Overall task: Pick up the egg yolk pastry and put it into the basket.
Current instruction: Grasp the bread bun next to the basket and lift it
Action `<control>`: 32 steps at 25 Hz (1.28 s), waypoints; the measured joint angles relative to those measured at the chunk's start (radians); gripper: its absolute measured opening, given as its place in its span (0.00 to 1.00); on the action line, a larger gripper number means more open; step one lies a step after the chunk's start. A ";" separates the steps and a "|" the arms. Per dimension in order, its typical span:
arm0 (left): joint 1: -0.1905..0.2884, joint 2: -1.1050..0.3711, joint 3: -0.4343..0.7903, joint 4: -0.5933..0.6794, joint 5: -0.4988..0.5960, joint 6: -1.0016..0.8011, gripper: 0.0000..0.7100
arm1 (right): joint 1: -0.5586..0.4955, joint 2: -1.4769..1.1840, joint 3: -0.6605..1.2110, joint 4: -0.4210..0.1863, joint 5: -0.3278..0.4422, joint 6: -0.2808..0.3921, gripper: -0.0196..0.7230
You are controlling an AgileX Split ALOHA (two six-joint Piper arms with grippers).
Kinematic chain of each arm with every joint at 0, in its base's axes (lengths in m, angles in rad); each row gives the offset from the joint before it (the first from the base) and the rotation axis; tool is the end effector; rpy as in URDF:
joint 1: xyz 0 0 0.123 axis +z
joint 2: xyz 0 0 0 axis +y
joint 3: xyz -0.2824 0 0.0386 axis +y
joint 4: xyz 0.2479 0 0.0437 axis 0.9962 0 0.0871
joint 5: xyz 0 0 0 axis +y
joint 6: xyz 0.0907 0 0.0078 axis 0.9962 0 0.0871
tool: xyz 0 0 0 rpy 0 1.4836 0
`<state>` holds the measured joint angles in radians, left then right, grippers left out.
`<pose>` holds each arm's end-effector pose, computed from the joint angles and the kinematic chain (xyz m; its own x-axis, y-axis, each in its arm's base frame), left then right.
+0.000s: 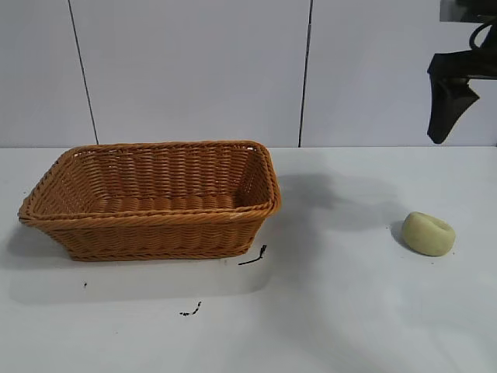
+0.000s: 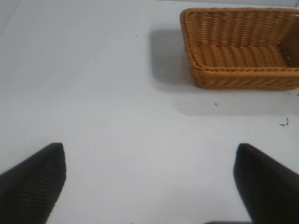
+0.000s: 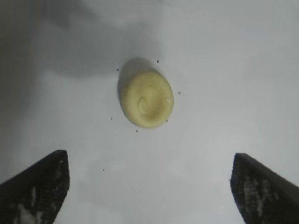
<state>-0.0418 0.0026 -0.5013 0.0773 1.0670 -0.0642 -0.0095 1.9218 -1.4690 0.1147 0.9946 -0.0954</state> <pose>-0.0047 0.0064 0.2772 -0.4606 -0.0075 -0.8876 -0.0306 0.9995 0.0074 0.3945 0.0050 0.2172 -0.9763 -0.0233 -0.2149 -0.0428 0.9953 0.0868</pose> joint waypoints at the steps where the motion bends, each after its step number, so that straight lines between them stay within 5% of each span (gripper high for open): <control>1: 0.000 0.000 0.000 0.000 0.000 0.000 0.98 | 0.000 0.008 0.000 0.001 0.000 0.000 0.90; 28: 0.000 0.000 0.000 0.000 0.000 0.000 0.98 | 0.000 0.277 -0.005 0.011 -0.138 -0.001 0.90; 32: 0.000 0.000 0.000 0.000 0.000 0.000 0.98 | 0.000 0.278 -0.007 0.011 -0.142 -0.003 0.75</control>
<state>-0.0418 0.0026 -0.5013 0.0773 1.0670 -0.0642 -0.0095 2.1999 -1.4757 0.1253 0.8522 -0.0985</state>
